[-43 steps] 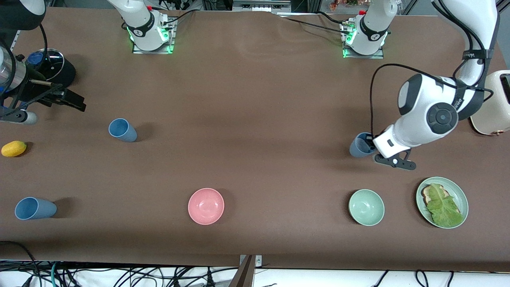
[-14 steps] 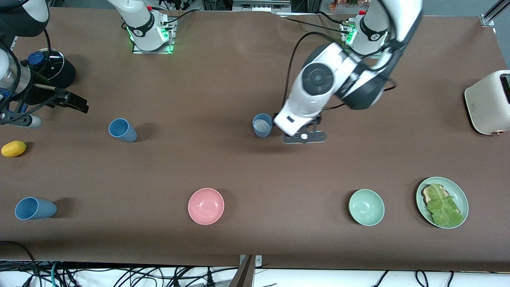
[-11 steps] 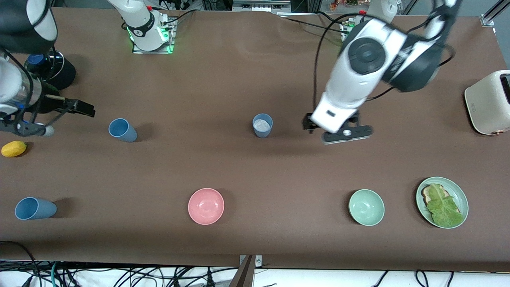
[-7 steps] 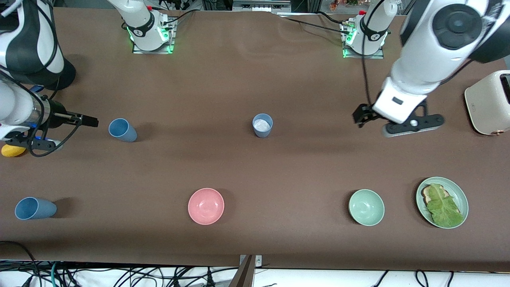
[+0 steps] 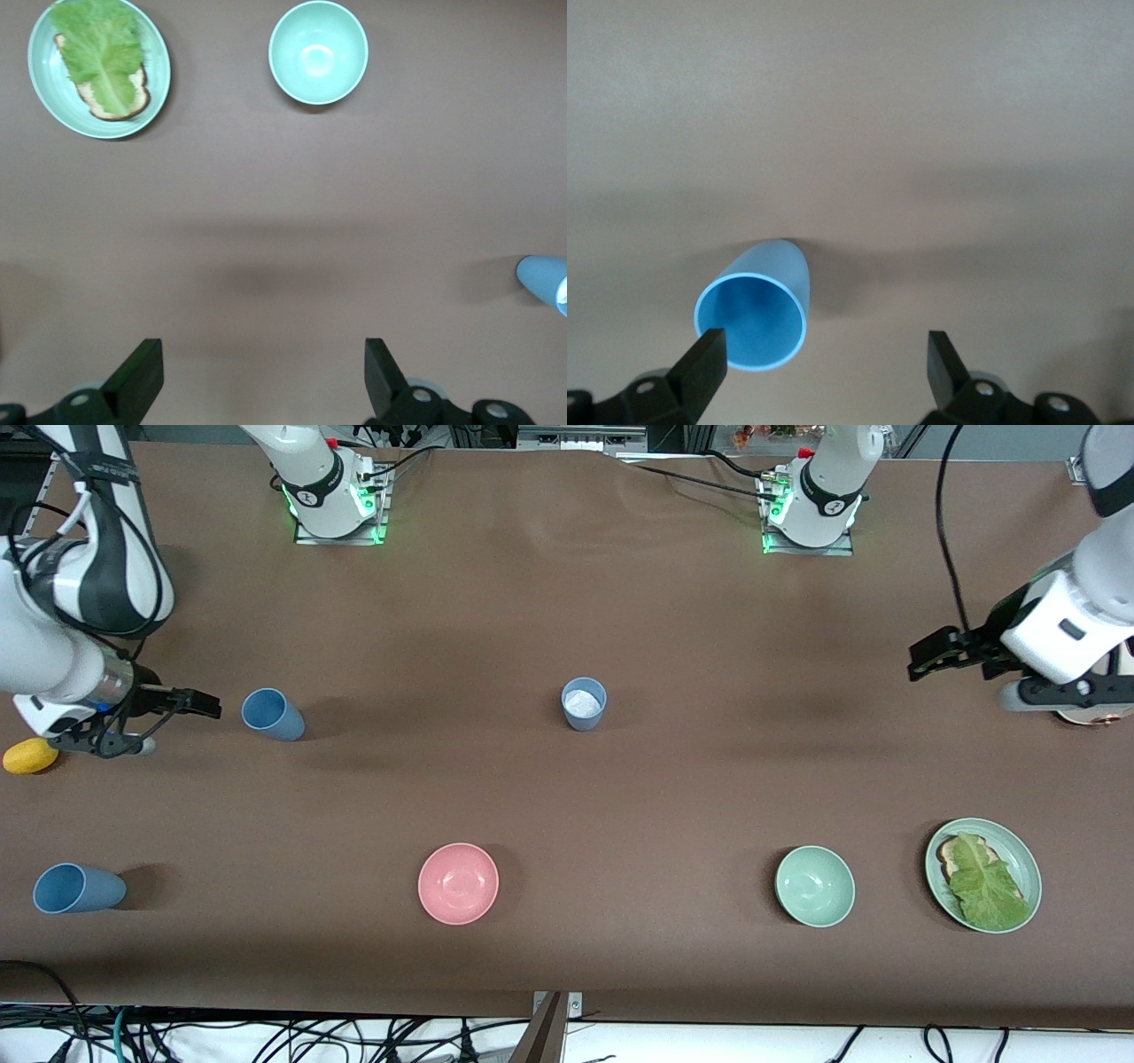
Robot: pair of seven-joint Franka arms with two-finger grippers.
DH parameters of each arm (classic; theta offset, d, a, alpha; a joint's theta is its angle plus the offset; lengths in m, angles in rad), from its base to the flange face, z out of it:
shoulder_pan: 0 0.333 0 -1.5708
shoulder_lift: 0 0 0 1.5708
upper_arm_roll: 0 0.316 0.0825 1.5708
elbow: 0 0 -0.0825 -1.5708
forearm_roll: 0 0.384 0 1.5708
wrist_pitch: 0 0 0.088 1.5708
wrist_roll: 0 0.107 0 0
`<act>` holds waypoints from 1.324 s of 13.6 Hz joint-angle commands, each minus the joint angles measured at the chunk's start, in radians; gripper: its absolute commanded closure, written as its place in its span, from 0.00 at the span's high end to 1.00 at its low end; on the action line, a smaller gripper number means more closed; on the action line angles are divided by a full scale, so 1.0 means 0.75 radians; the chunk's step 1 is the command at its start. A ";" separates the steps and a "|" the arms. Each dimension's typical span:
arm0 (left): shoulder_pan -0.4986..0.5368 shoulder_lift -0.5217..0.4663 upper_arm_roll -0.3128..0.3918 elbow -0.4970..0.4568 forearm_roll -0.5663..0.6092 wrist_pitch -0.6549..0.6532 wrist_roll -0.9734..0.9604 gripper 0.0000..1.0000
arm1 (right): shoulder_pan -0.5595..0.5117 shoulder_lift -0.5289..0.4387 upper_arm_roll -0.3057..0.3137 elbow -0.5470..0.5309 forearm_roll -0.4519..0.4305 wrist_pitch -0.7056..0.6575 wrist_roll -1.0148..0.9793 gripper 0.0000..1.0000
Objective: Stack blue cups with both arms
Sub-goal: 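Grasp the blue cup beside the yellow lemon with the right gripper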
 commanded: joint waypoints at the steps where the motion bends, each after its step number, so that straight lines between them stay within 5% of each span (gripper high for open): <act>1: -0.098 -0.082 0.092 -0.075 -0.022 0.016 0.015 1.00 | 0.001 -0.079 0.005 -0.183 -0.001 0.188 -0.013 1.00; 16: -0.100 -0.071 0.068 -0.012 -0.020 -0.064 -0.002 1.00 | 0.013 0.074 0.016 -0.208 -0.003 0.274 -0.015 1.00; 18: -0.100 -0.065 0.070 -0.012 -0.020 -0.062 0.000 1.00 | 0.013 0.082 0.016 -0.206 -0.003 0.274 -0.015 0.90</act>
